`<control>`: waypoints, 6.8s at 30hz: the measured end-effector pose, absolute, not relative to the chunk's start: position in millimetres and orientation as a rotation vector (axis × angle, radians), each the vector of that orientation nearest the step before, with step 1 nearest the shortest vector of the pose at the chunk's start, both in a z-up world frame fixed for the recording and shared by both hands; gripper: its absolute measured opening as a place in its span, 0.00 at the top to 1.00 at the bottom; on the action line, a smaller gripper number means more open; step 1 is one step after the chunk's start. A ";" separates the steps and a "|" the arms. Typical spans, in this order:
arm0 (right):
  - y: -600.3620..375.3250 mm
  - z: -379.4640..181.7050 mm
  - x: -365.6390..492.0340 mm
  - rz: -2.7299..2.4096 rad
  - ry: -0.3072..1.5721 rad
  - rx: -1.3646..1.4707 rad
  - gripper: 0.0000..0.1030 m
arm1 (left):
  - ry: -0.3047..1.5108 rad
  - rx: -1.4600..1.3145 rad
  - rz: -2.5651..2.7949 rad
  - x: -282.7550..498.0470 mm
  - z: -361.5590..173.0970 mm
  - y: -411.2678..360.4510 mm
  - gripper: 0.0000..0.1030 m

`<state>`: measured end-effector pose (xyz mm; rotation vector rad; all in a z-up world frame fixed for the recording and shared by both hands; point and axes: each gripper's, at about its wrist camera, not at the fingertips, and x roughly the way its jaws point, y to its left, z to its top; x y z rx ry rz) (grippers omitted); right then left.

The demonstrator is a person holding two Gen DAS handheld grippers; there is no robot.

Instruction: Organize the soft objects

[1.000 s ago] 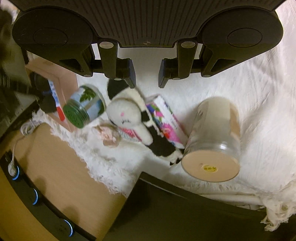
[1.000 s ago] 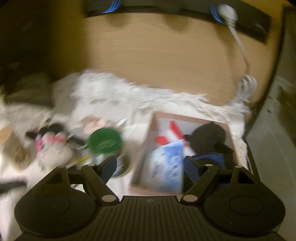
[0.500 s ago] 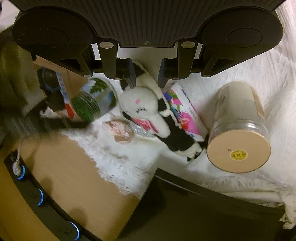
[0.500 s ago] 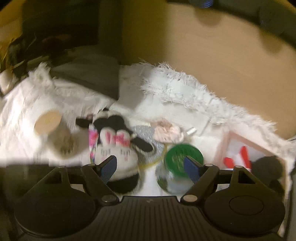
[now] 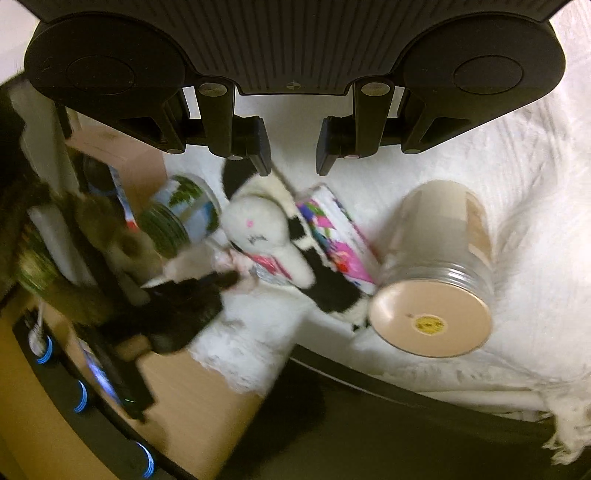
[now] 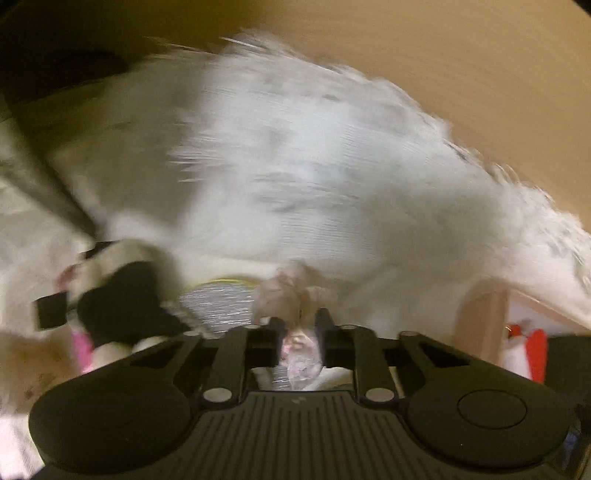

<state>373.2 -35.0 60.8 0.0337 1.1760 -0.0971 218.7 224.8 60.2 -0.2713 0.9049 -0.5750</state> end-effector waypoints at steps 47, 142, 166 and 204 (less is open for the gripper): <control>-52.1 121.0 200.3 -0.025 0.899 -0.019 0.43 | 0.796 0.309 -0.571 229.9 44.3 141.6 0.55; -0.9 22.4 128.7 0.034 0.911 -0.015 0.38 | 0.913 0.085 -0.508 164.6 31.1 182.5 0.14; 0.0 6.3 123.2 0.084 0.865 -0.025 0.00 | 0.946 0.194 -0.507 158.7 29.4 170.2 0.07; -14.6 103.4 112.4 -0.013 0.804 -0.051 0.84 | 0.676 0.227 -0.597 139.2 62.5 196.6 0.61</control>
